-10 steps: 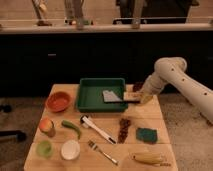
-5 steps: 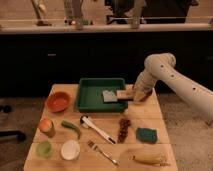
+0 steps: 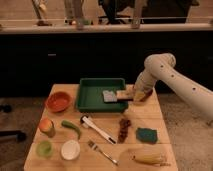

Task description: Wipe red bowl with eraser

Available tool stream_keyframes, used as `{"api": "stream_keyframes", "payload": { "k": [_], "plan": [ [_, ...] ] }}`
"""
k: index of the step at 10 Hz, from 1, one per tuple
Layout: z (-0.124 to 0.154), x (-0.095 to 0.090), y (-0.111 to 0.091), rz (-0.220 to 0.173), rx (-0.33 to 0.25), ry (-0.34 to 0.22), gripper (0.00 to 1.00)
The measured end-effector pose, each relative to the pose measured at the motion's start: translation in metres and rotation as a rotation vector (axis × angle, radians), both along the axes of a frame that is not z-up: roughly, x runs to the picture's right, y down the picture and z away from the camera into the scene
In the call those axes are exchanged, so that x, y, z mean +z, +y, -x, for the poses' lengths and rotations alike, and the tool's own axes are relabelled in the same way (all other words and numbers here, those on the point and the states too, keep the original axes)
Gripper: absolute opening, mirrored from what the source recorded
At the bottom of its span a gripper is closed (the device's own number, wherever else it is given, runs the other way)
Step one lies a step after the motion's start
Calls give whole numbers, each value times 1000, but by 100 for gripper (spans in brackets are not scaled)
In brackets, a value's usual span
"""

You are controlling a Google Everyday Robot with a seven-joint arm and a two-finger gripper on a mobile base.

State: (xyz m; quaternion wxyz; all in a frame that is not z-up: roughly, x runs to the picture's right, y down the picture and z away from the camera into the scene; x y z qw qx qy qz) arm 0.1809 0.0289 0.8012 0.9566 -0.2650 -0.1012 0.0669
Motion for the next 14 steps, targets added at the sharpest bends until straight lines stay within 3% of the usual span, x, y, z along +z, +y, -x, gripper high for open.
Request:
{"api": "stream_keyframes", "payload": {
  "k": [4,7,11,14],
  "plan": [
    [51,5,1,-6,-12,-10,14],
    [108,10,-2,-15,-66,-42,14],
    [159,20,-3,-21,-134,-73,14],
    [190,31,-3,-11,-147,-75,14]
  ]
}}
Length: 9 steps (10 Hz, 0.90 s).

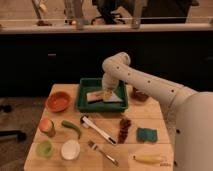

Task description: Wipe red bowl with eraser

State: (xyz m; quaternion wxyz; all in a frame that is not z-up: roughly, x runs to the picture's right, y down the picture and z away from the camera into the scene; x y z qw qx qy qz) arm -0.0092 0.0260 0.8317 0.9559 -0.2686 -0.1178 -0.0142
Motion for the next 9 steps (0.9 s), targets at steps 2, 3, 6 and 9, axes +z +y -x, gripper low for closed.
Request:
{"api": "stream_keyframes", "payload": {
  "k": [2,3,6,9],
  "plan": [
    [27,5,1,7,-12,-5,14],
    [43,9,1,12,-14,-2,14],
    [85,16,2,27,-4,18,14],
    [94,19,2,41,18,32,14]
  ]
}}
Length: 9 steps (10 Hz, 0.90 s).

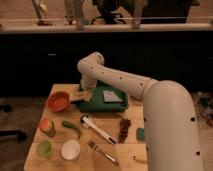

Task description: Wipe red bowl with eraser

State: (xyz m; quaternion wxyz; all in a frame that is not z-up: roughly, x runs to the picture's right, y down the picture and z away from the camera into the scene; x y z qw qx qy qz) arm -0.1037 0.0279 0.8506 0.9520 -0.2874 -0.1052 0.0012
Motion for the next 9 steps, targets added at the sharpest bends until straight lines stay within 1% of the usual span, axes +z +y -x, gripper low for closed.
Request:
{"api": "stream_keyframes", "payload": {
  "k": [6,7,8,9],
  "plan": [
    [-1,2,1,1,2,5,14],
    [3,4,0,-2,4,9,14],
    [15,5,-1,-5,6,7,14],
    [21,5,-3,-6,8,3,14]
  ]
}}
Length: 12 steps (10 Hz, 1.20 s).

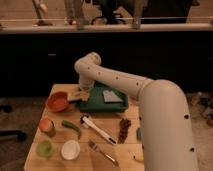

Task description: Wipe red bowl with eraser

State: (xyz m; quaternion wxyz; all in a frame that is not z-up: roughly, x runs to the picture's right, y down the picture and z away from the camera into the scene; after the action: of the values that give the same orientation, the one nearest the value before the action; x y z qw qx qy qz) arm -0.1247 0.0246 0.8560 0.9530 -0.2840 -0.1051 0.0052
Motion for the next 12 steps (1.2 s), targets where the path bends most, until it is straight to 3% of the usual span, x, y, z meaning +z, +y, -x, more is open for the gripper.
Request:
{"api": "stream_keyframes", "payload": {
  "k": [4,9,12],
  "plan": [
    [37,0,-12,-28,-24,-26,14],
    [90,7,-9,-78,-205,-6,14],
    [104,23,4,-59,-266,7,14]
  ]
}}
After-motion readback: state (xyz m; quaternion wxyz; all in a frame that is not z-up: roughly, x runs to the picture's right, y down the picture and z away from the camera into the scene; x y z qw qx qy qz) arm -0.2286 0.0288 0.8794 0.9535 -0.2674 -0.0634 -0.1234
